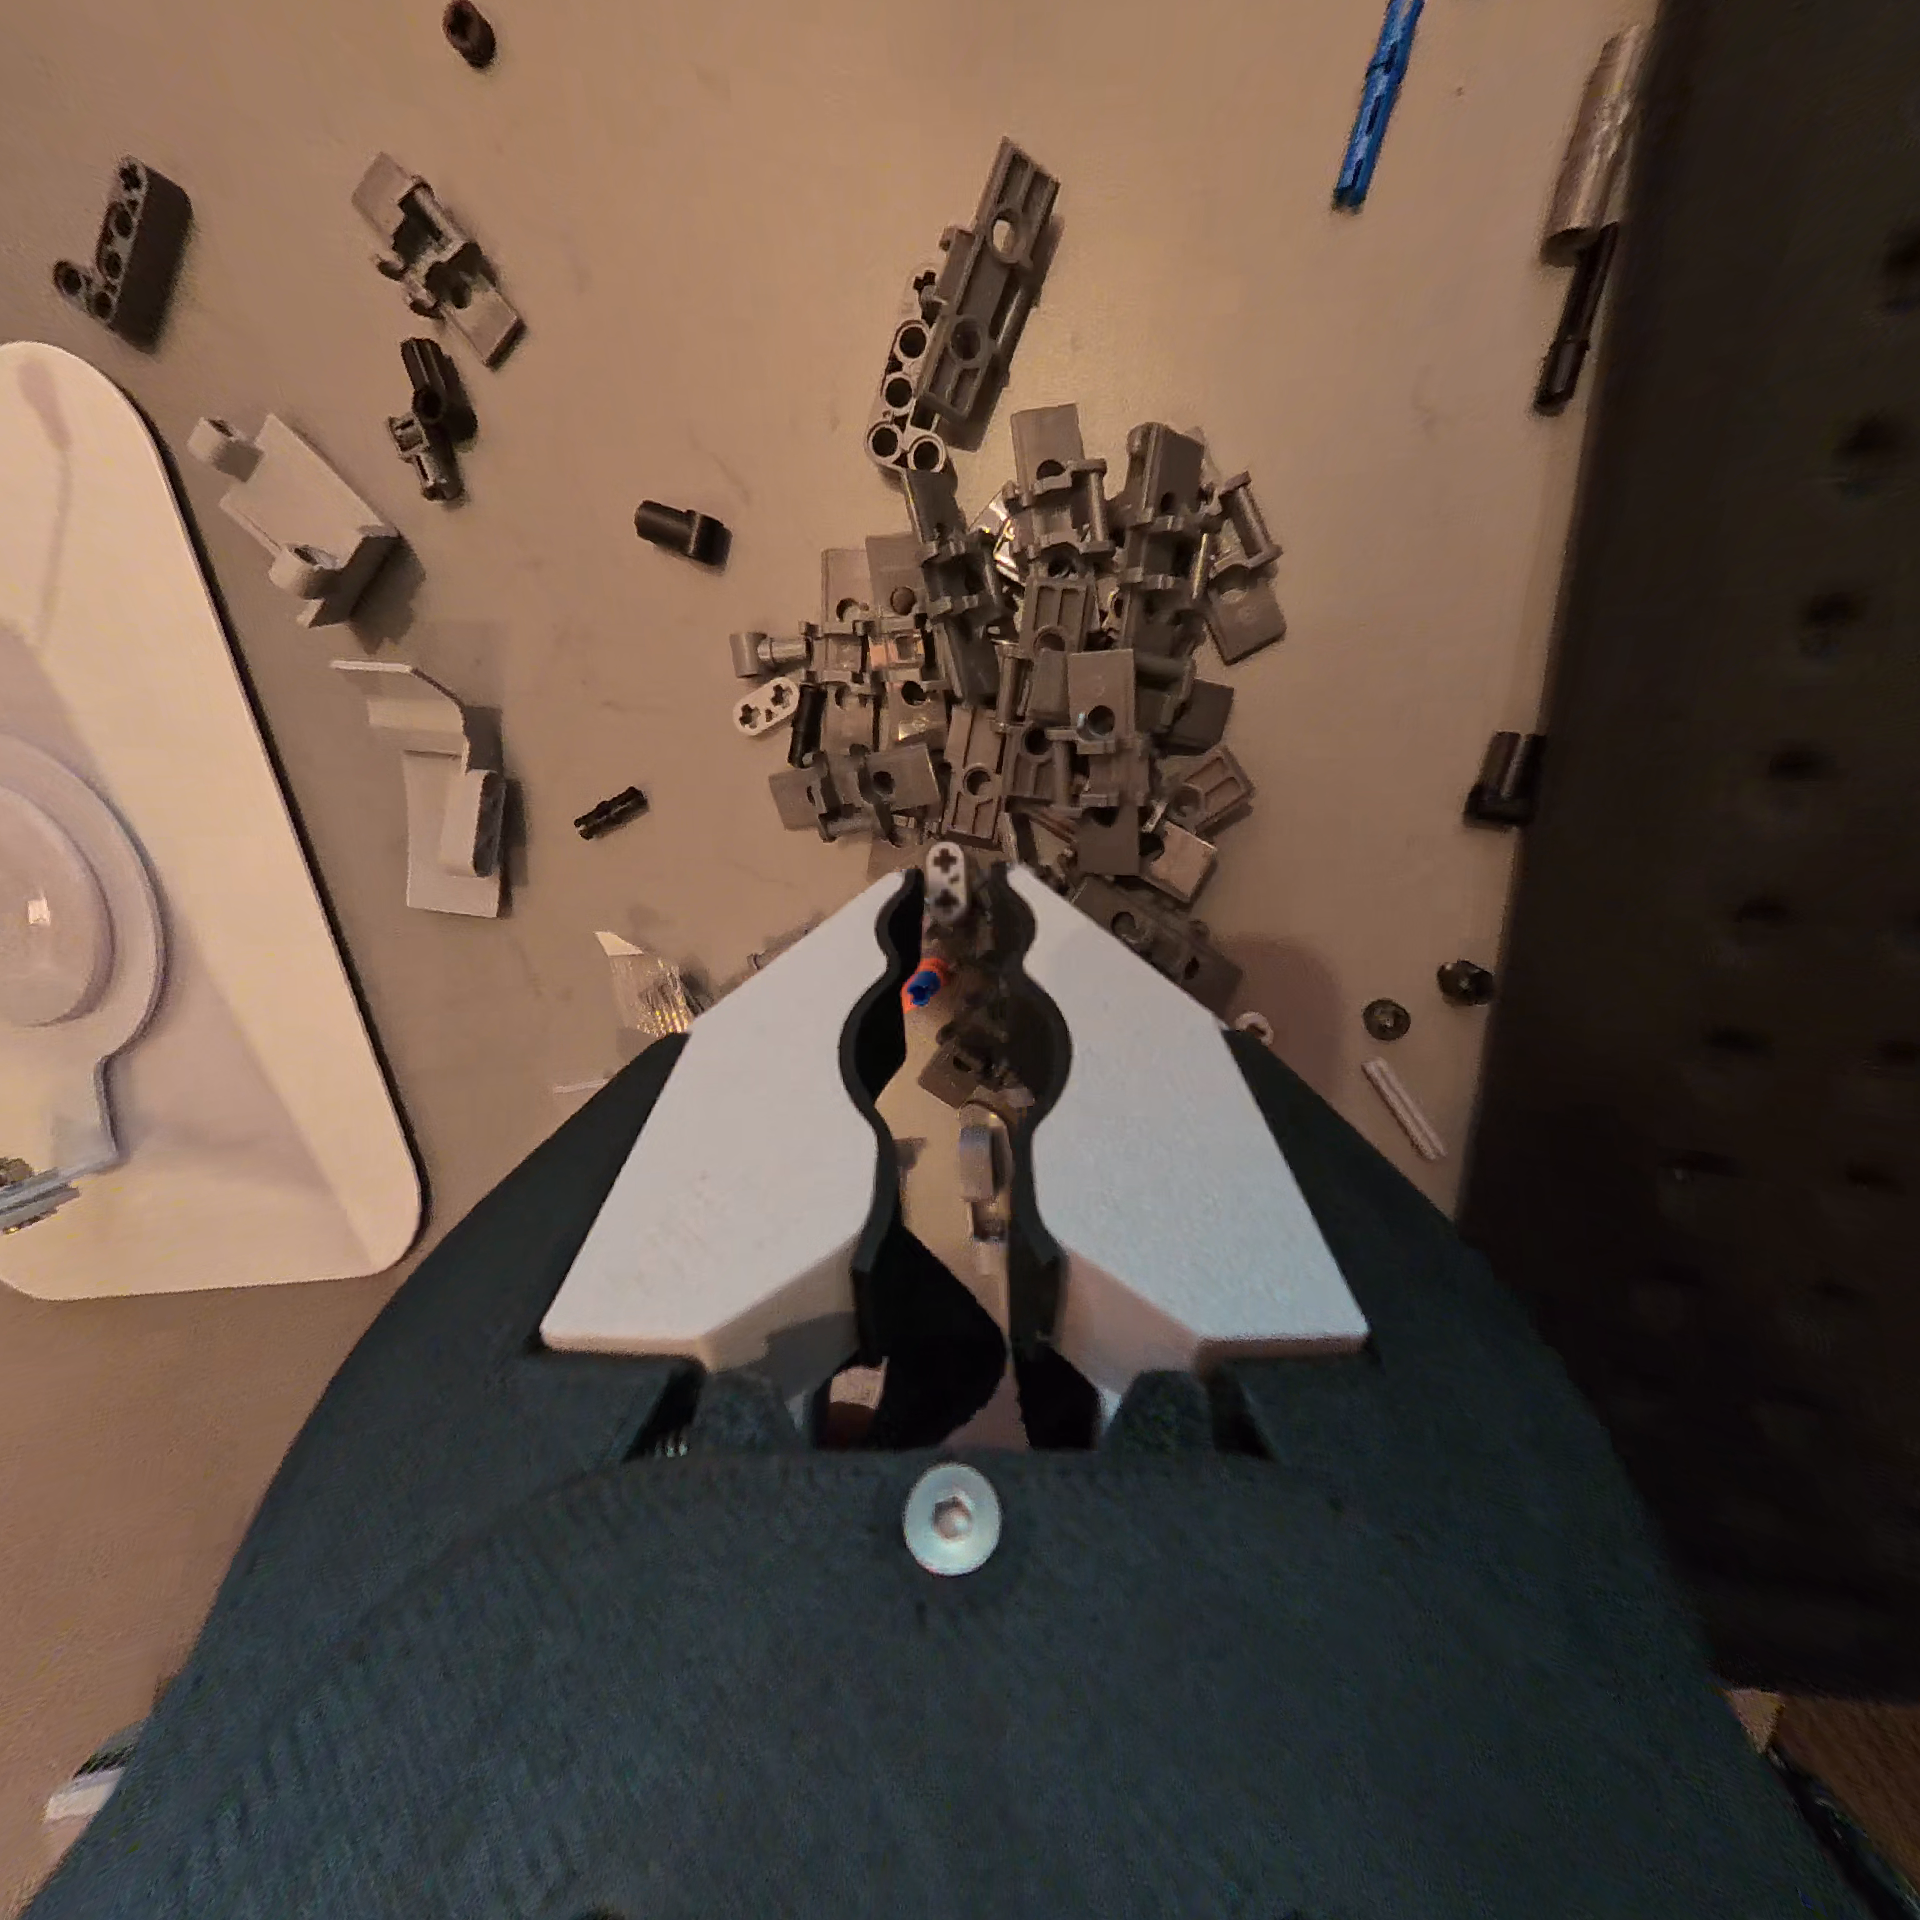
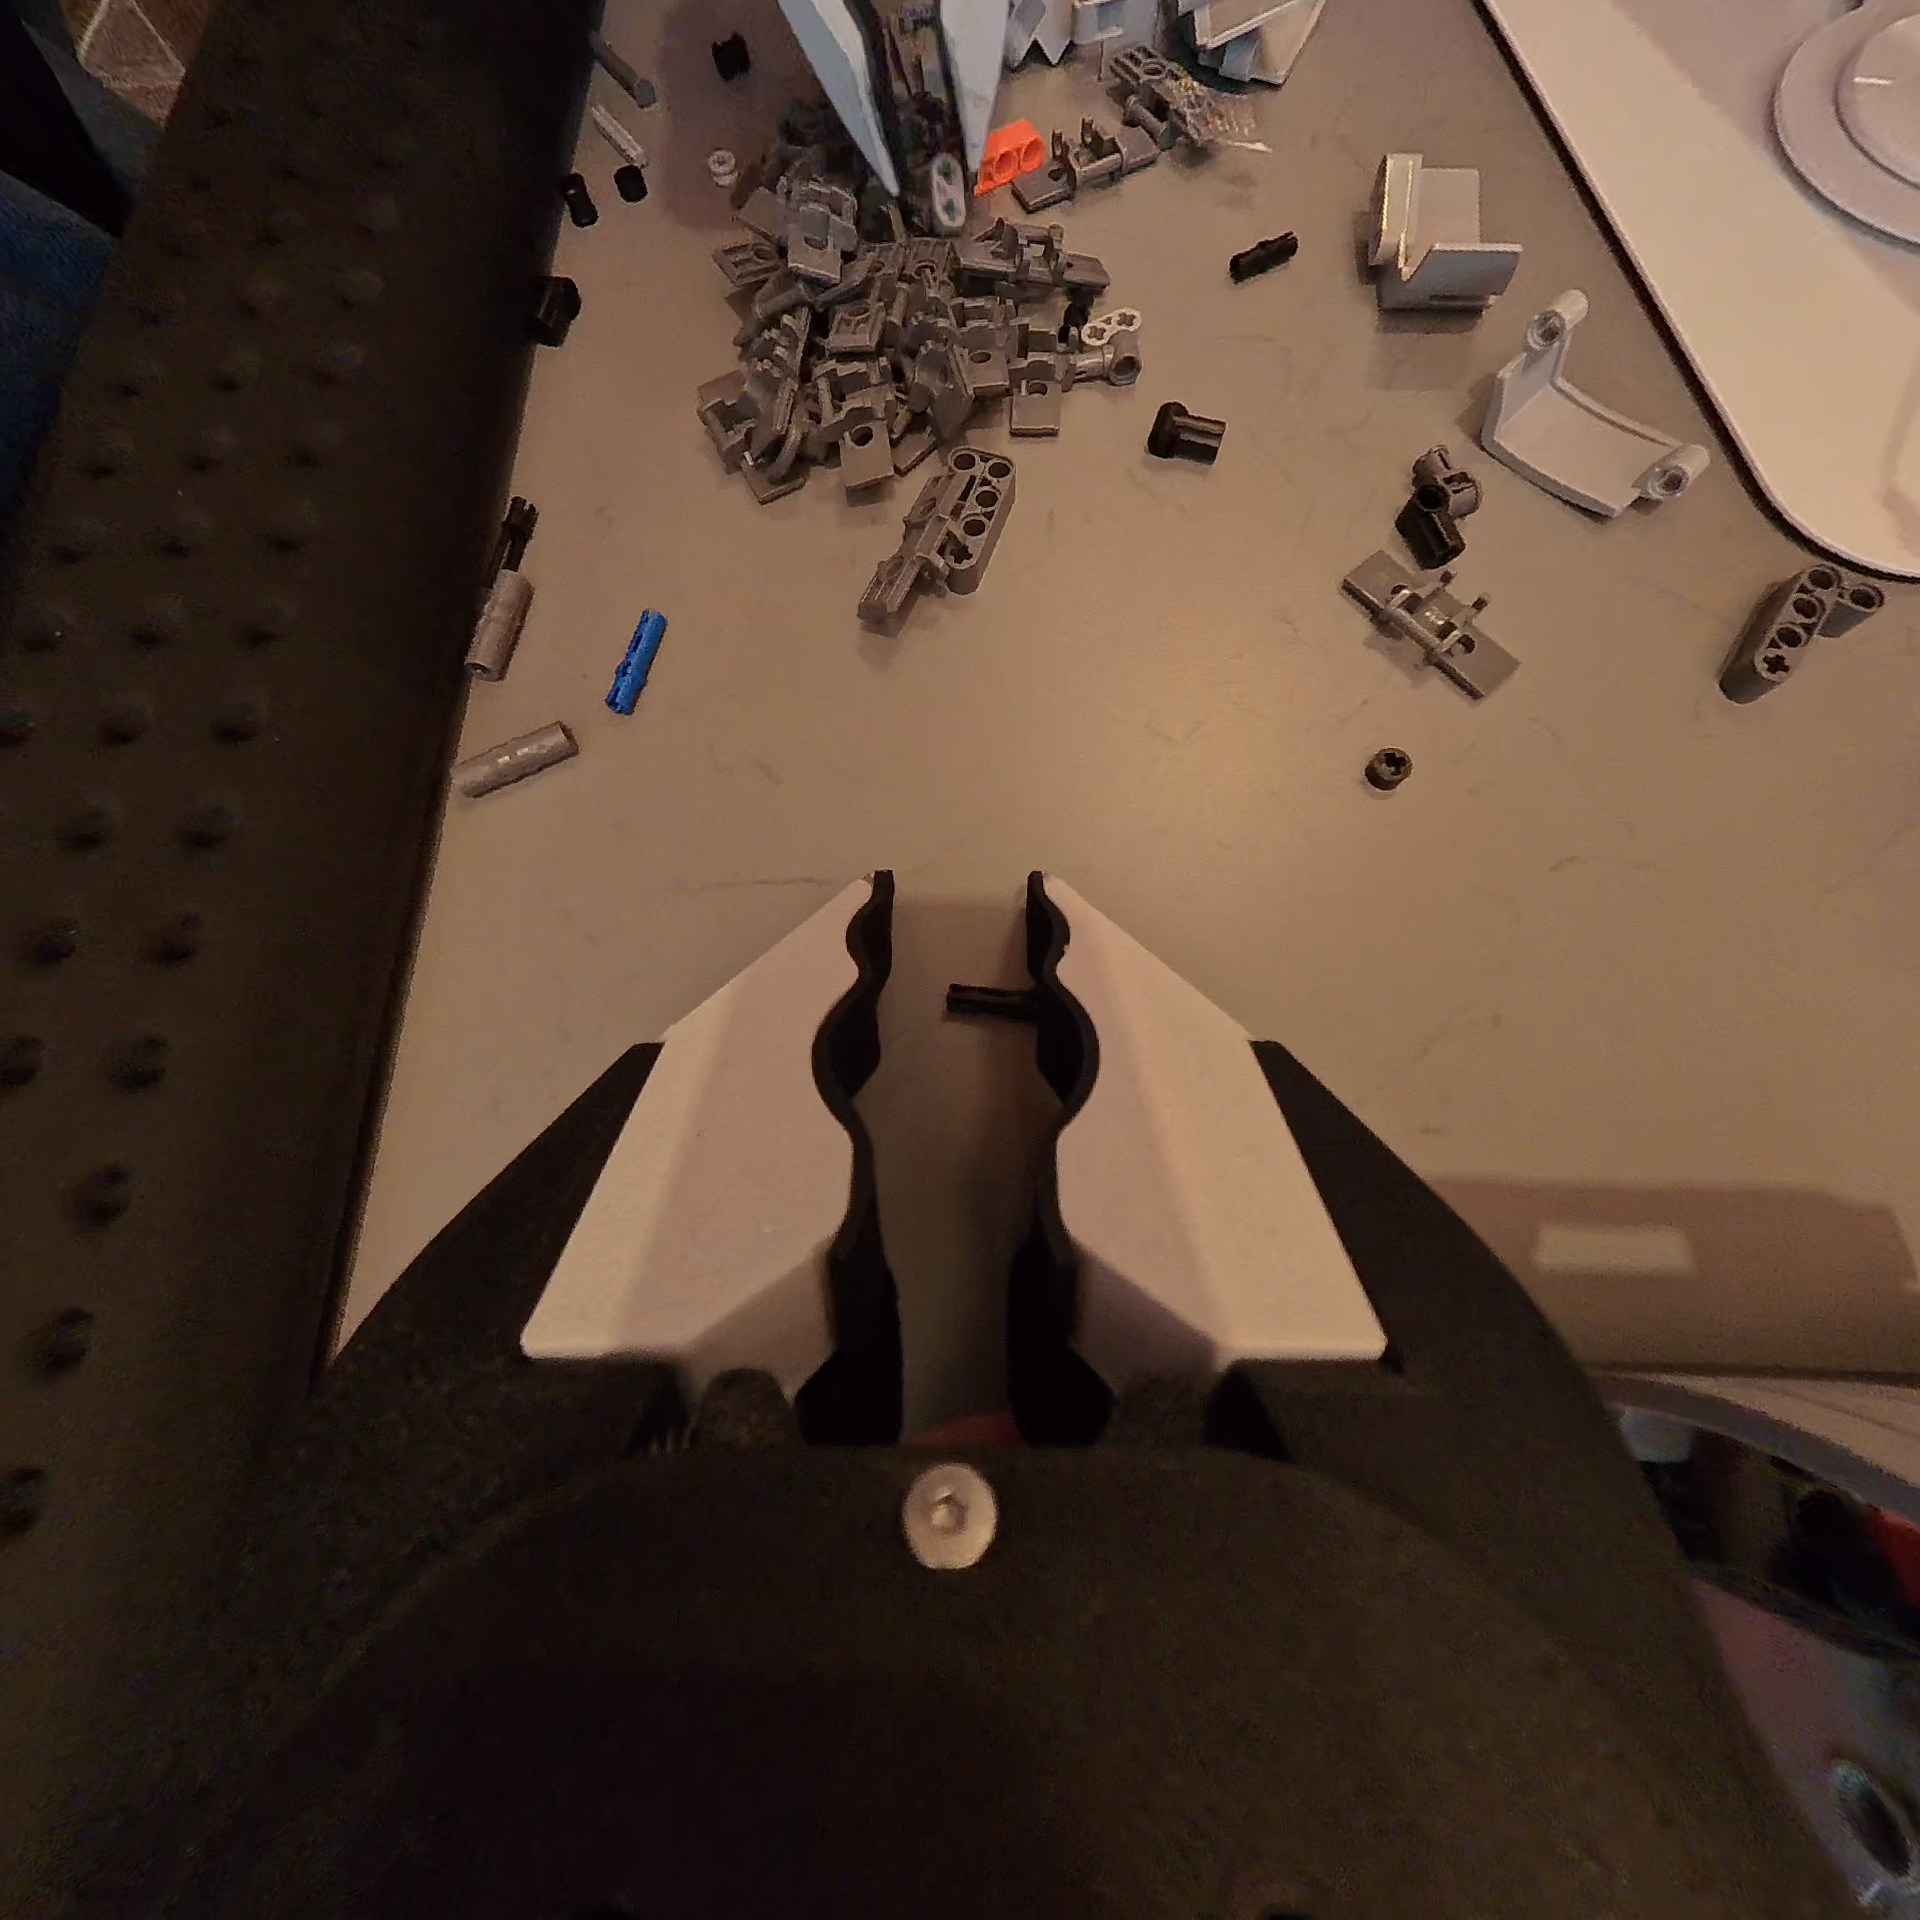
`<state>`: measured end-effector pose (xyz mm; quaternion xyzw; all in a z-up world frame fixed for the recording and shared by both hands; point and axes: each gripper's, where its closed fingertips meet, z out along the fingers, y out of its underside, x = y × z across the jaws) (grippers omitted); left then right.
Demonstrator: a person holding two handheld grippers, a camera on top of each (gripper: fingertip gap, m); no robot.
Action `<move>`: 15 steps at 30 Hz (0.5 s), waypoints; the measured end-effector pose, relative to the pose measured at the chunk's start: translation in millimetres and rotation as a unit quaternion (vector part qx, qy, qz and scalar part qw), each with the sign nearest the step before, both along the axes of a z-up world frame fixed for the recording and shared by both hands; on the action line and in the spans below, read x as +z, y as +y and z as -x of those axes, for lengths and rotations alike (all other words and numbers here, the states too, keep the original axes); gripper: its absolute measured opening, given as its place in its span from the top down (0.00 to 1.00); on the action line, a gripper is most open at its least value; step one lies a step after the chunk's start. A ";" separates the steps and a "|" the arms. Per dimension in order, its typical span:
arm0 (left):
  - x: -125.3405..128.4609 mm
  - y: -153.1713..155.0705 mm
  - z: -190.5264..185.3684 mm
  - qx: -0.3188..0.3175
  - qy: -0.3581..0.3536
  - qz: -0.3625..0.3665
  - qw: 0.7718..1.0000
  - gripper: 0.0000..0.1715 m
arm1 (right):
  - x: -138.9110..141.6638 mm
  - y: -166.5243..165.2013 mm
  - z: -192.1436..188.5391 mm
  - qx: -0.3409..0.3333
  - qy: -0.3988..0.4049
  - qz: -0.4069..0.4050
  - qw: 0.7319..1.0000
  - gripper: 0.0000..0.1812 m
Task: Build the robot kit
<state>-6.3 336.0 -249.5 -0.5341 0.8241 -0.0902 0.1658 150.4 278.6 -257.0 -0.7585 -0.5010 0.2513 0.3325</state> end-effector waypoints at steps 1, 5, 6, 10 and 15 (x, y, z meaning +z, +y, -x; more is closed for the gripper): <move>0.8 0.8 -2.5 0.007 -0.009 -0.001 1.000 0.90 | 0.2 -0.2 0.0 0.000 0.001 -0.001 1.000 0.87; 7.5 1.8 -2.6 0.026 -0.029 0.002 0.999 0.83 | 0.6 -0.1 0.0 0.000 0.002 0.001 1.000 0.87; 12.0 2.9 -0.8 0.029 -0.034 0.000 0.999 0.83 | 0.6 -0.1 0.0 0.000 0.003 0.001 1.000 0.87; 52.4 15.6 19.1 0.052 -0.068 -0.009 0.996 0.87 | 1.2 1.5 -0.5 -0.005 0.006 0.004 1.000 0.87; 125.2 108.8 89.3 0.181 -0.105 -0.088 0.974 0.89 | 1.6 3.3 -1.1 -0.010 0.010 0.012 1.000 0.87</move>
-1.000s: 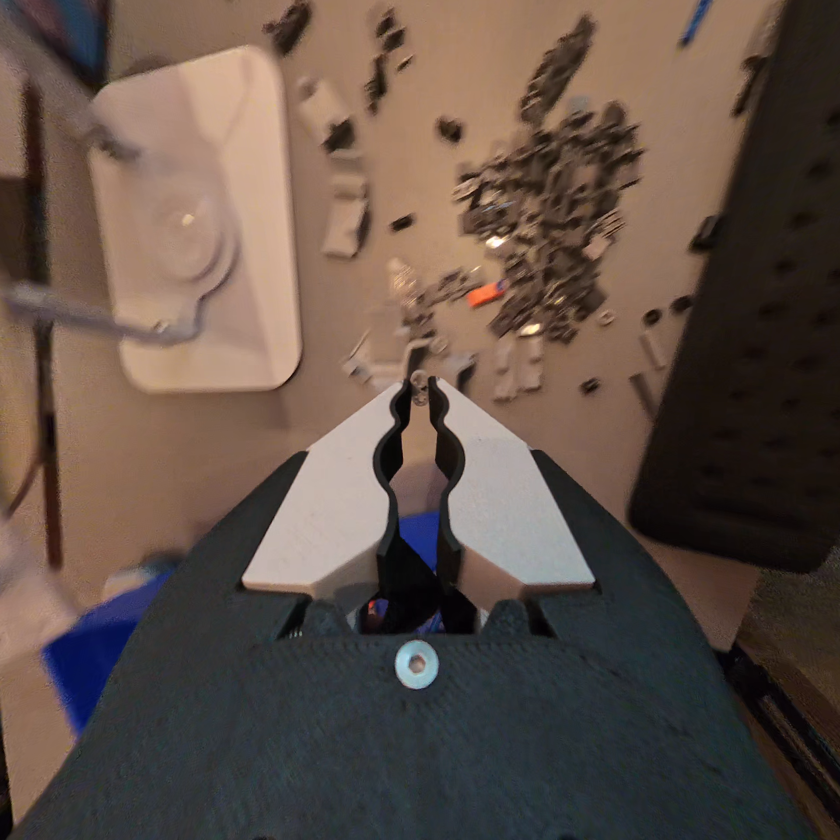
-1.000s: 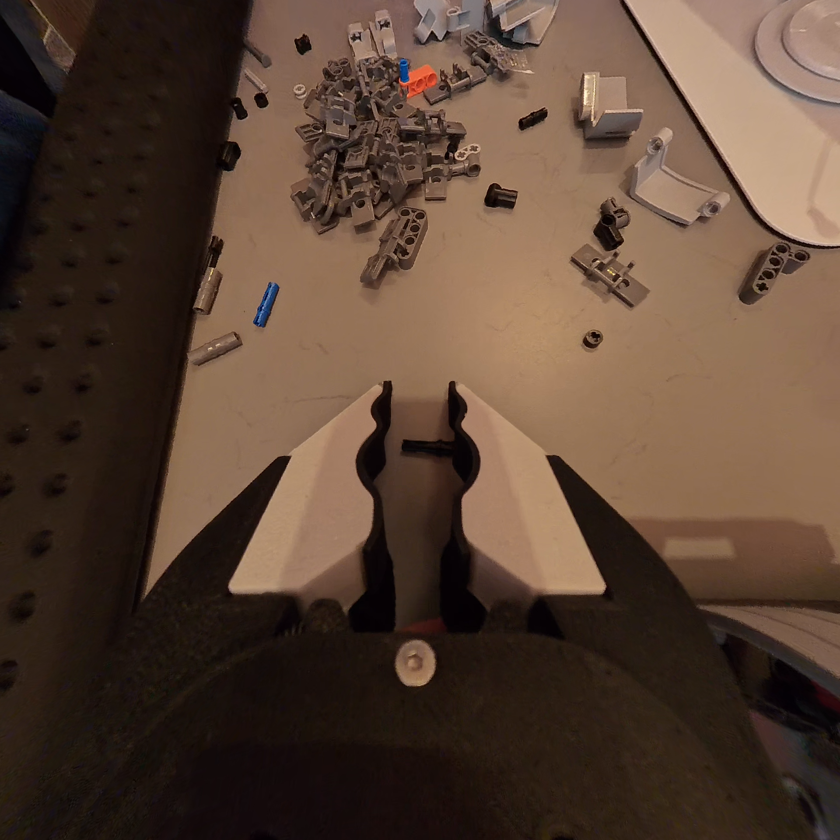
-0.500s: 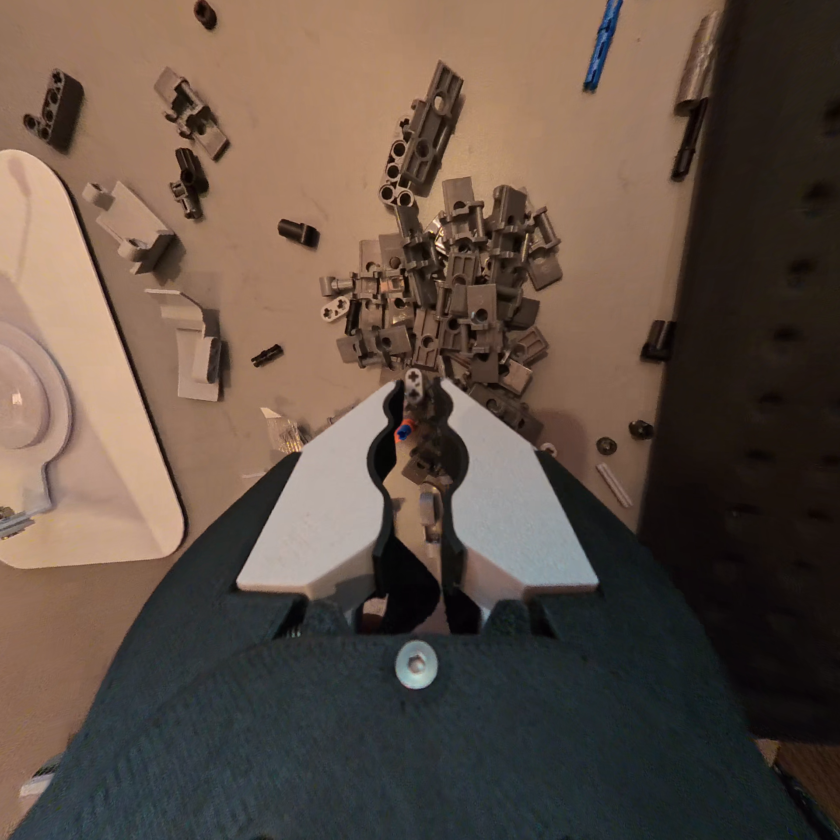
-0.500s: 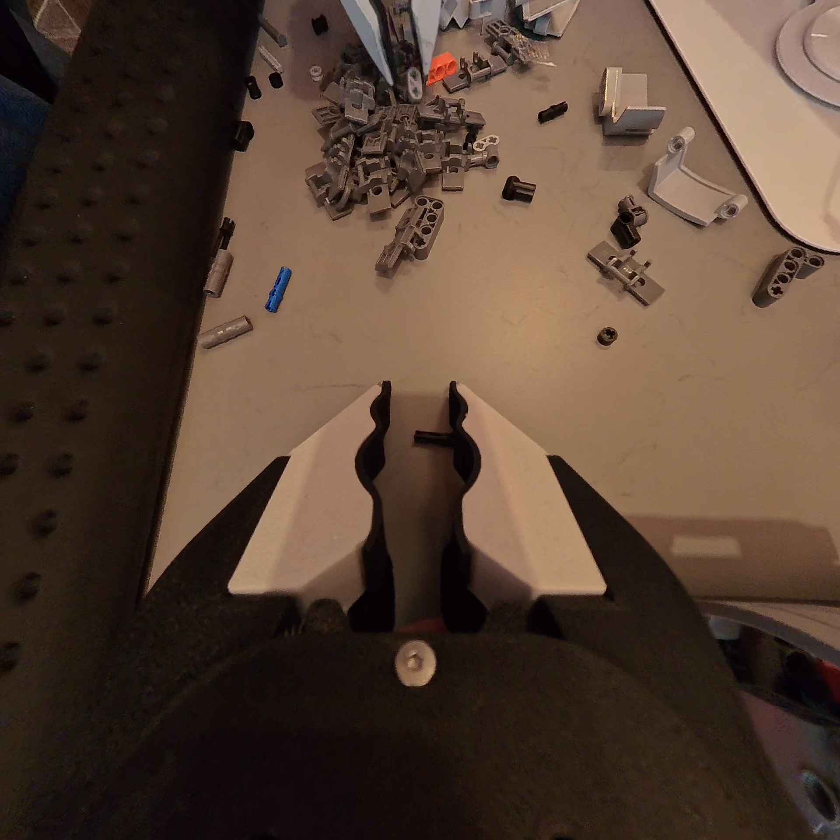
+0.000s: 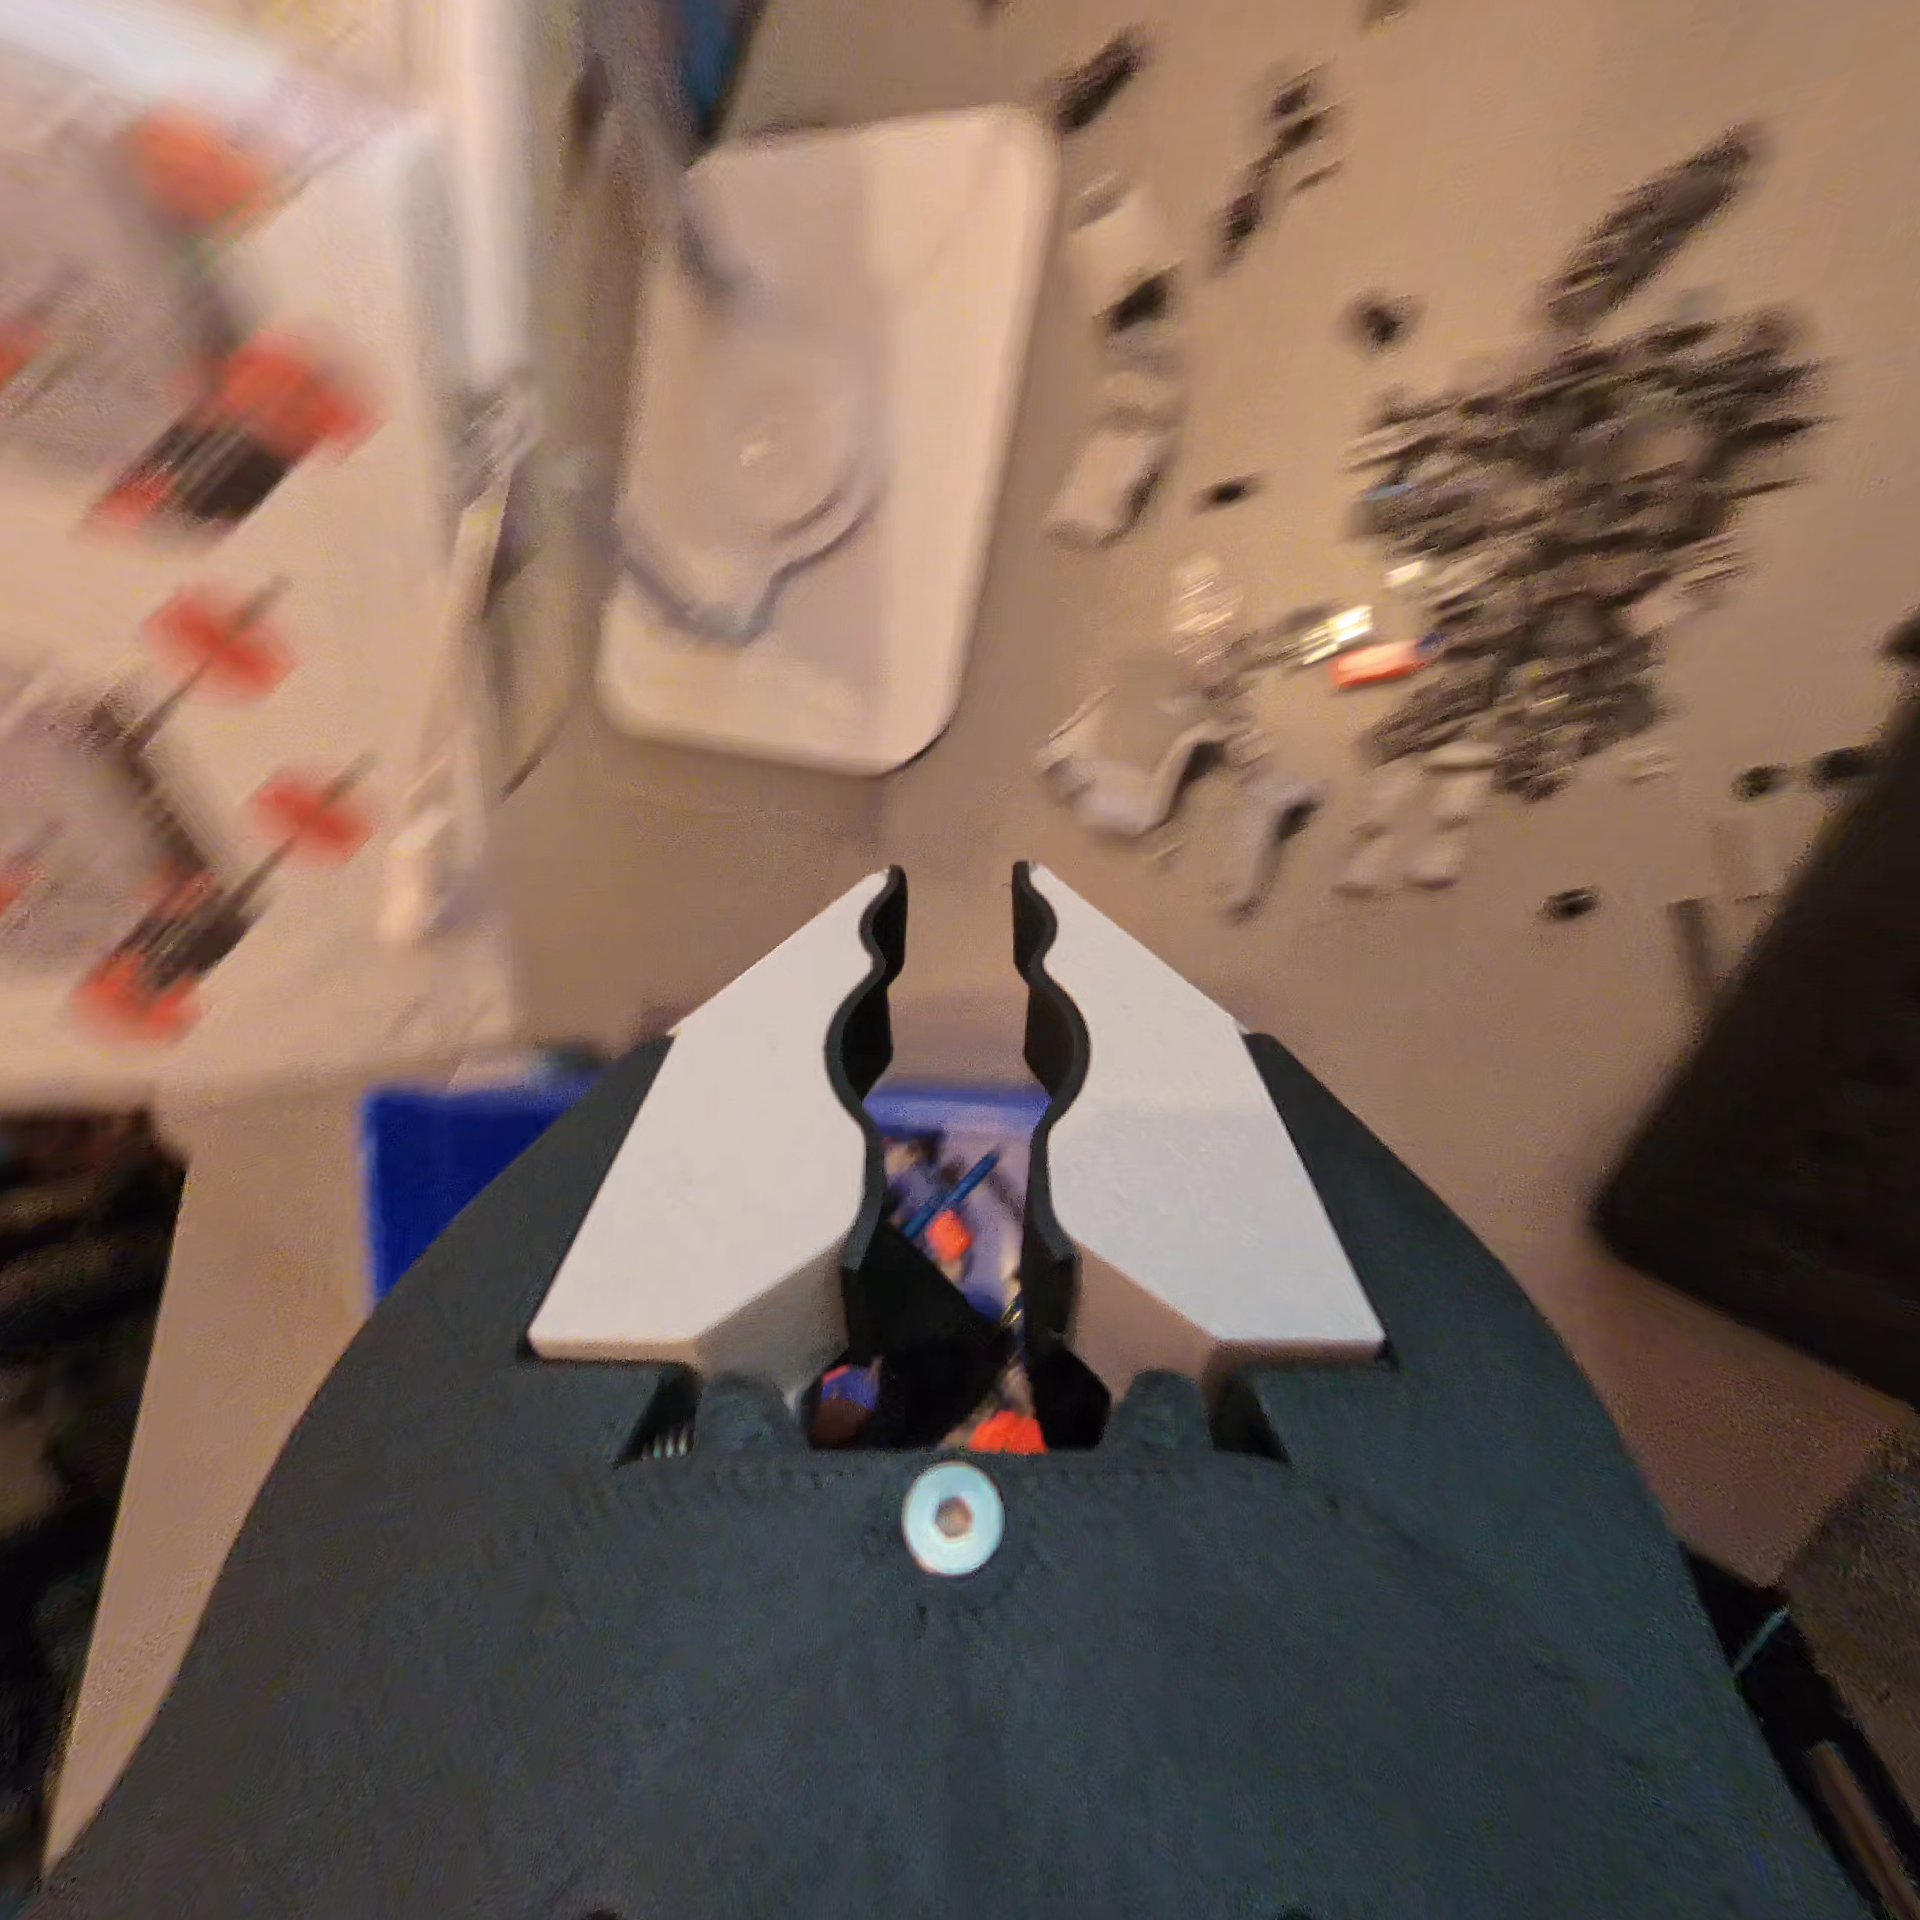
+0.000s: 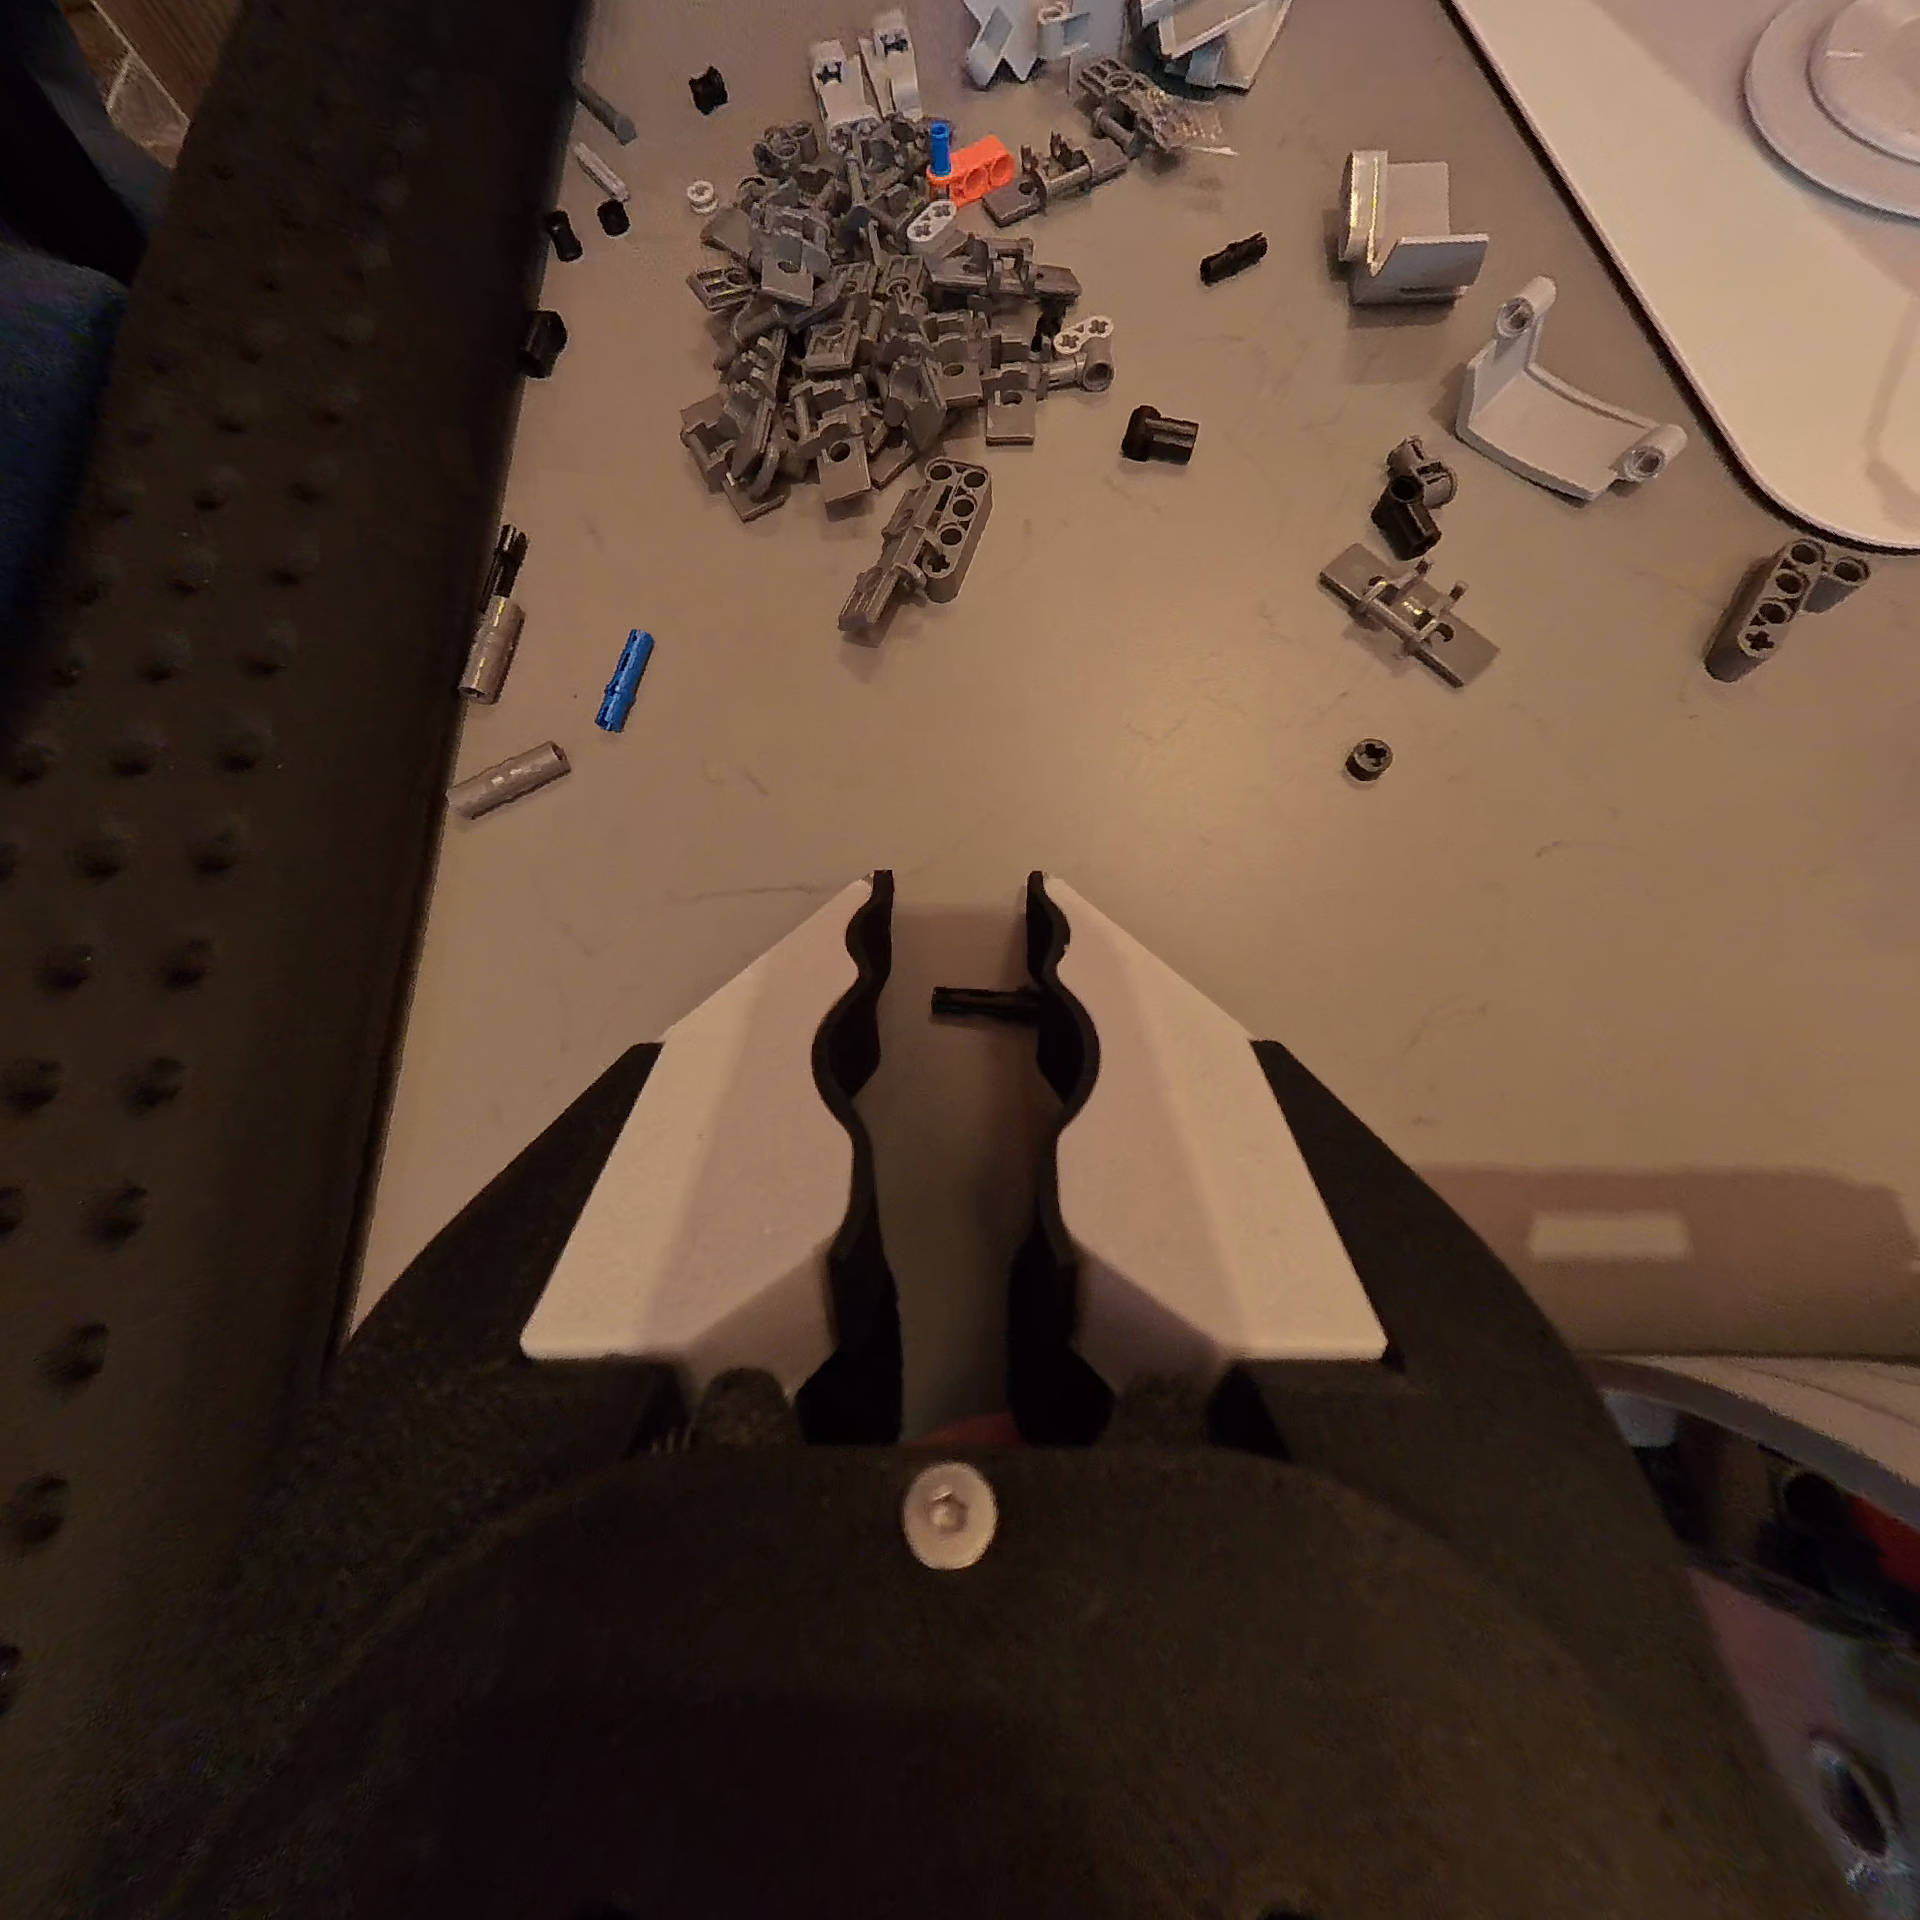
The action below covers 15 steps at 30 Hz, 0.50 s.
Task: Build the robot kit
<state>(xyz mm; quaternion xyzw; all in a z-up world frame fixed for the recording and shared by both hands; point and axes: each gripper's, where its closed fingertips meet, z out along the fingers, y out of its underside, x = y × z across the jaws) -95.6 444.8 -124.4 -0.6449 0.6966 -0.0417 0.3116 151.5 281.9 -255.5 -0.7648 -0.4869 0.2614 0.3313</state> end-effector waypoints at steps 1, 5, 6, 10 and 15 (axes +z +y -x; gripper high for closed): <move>7.8 24.8 20.8 0.036 -0.001 -0.006 0.999 0.89 | -0.1 0.2 -0.1 -0.001 0.000 0.001 1.000 0.87; 7.3 109.1 99.6 0.155 0.008 0.003 0.988 0.90 | -0.3 1.2 -0.4 -0.004 0.000 0.002 1.000 0.87; 1.0 126.1 116.7 0.178 0.017 0.006 0.984 0.91 | -0.3 1.5 -0.4 -0.004 0.000 0.002 1.000 0.87; -39.3 166.1 156.4 0.221 0.041 0.054 0.973 0.89 | -1.0 2.2 -0.6 -0.007 -0.002 0.005 1.000 0.87; -91.7 185.4 177.9 0.208 0.135 0.064 0.967 0.83 | -0.9 3.4 -1.0 -0.010 0.000 0.008 1.000 0.88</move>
